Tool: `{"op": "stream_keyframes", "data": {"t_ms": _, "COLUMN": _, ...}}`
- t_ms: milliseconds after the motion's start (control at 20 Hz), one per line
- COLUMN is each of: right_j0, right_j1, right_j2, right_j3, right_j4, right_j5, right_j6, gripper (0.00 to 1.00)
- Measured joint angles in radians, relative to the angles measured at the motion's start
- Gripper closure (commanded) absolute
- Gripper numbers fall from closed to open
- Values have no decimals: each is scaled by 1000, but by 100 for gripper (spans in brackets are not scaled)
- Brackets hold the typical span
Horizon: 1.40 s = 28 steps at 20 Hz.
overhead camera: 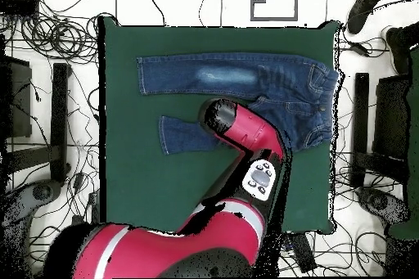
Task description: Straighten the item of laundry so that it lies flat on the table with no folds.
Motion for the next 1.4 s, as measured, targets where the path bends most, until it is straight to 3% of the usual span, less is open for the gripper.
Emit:
{"op": "stream_keyframes", "data": {"t_ms": 800, "right_j0": 59, "right_j1": 75, "right_j2": -55, "right_j3": -46, "right_j4": 116, "right_j5": 0, "right_j6": 65, "gripper": 100}}
{"op": "stream_keyframes", "data": {"t_ms": 1400, "right_j0": 67, "right_j1": 86, "right_j2": -67, "right_j3": -56, "right_j4": 126, "right_j5": -2, "right_j6": 132, "gripper": 100}}
